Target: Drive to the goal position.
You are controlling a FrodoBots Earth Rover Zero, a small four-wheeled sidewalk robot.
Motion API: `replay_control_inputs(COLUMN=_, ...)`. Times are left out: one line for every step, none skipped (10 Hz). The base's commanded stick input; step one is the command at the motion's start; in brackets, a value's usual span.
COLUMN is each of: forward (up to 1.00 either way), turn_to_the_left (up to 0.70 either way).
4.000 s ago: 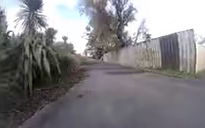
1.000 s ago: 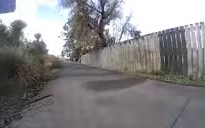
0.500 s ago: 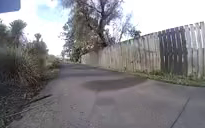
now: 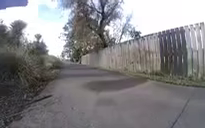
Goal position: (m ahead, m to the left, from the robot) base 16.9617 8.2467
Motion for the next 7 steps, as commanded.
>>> replay_control_inputs(forward=0.85, turn_to_the_left=0.00)
replay_control_inputs(forward=0.85, turn_to_the_left=0.00)
replay_control_inputs(forward=0.85, turn_to_the_left=0.00)
replay_control_inputs(forward=0.85, turn_to_the_left=0.00)
replay_control_inputs(forward=0.85, turn_to_the_left=0.00)
replay_control_inputs(forward=0.85, turn_to_the_left=0.00)
replay_control_inputs(forward=0.85, turn_to_the_left=0.00)
